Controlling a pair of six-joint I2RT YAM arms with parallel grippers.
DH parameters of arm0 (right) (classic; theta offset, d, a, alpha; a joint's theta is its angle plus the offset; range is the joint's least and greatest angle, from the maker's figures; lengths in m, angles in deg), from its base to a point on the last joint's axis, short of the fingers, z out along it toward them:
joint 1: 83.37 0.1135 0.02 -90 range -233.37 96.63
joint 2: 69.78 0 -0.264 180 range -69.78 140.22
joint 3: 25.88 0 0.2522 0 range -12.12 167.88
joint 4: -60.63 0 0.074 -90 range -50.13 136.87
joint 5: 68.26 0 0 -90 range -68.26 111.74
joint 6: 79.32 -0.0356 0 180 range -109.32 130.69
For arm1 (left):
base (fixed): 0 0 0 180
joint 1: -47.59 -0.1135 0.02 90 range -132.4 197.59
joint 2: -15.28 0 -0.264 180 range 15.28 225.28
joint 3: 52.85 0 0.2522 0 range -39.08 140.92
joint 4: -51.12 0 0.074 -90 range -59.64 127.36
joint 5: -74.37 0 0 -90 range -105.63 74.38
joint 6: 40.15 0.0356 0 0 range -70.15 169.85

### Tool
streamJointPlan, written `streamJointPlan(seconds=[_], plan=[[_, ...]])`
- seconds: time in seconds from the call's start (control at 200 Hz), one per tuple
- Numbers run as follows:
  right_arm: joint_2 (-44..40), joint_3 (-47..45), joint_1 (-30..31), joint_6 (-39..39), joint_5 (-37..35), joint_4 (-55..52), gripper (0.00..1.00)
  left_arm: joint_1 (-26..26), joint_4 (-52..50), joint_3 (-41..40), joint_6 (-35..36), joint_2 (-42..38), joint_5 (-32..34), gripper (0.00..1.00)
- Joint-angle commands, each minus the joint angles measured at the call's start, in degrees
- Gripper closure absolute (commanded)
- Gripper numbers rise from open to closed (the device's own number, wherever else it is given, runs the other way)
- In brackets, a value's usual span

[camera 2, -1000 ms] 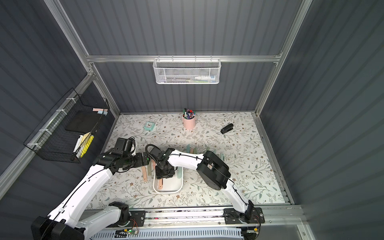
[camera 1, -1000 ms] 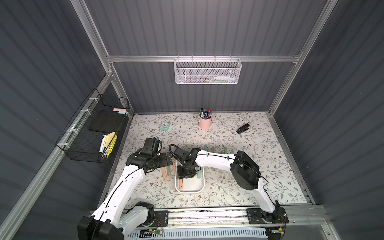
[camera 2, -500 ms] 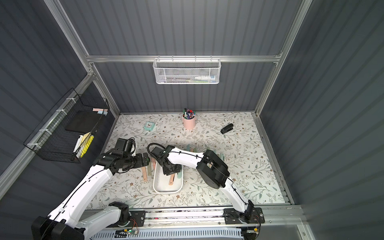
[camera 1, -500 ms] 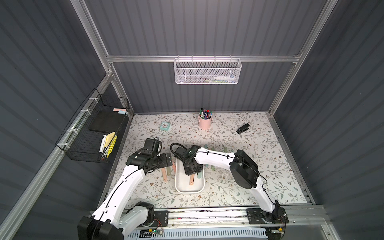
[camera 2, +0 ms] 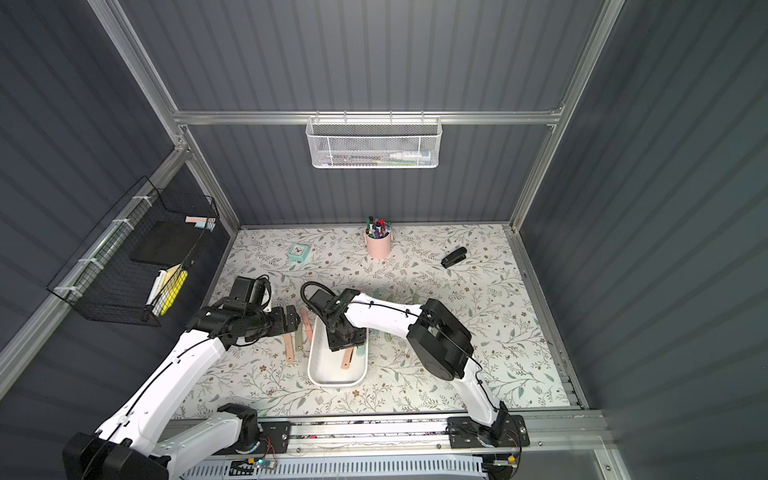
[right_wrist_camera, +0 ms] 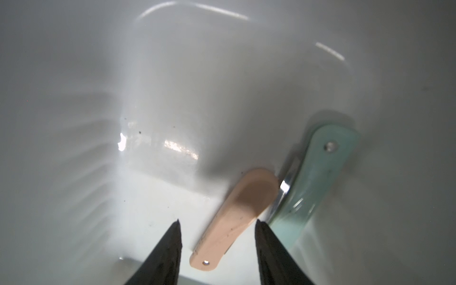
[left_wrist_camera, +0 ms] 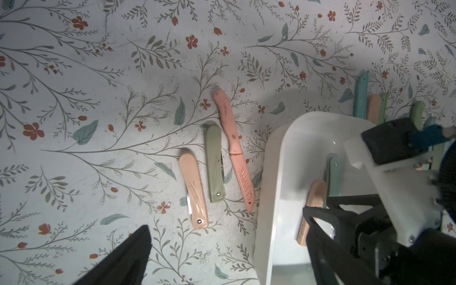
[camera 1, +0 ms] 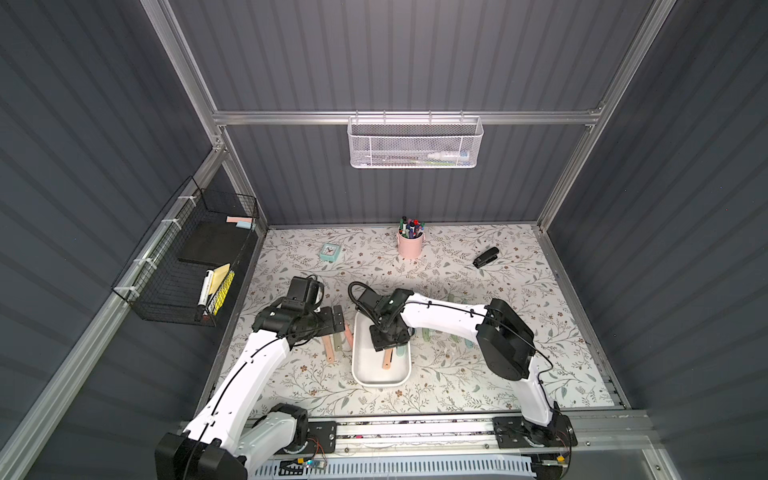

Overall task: Take the fruit knife out of the storage box
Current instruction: Pick up the fruit knife from the storage box.

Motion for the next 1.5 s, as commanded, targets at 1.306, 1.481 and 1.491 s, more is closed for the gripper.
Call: streamJointPlan(seconds=[1.306,1.481,1.491], plan=[[6.93,8.12,1.83,1.1,-5.05,-6.36,0.79,0.01,-0.32,0.15,-0.45,-0.48,-0.06,0.0],[-2.24,4.8,-0.25,3.23,-2.48,-2.38,0.8,0.01,-0.32,0.13,-0.45,-0.77,0.04,0.01],[-2.68,4.69,-0.5,3.25,-2.18,-2.26,0.8,0.01,-0.33,0.08,-0.45,-0.74,0.04,0.01]])
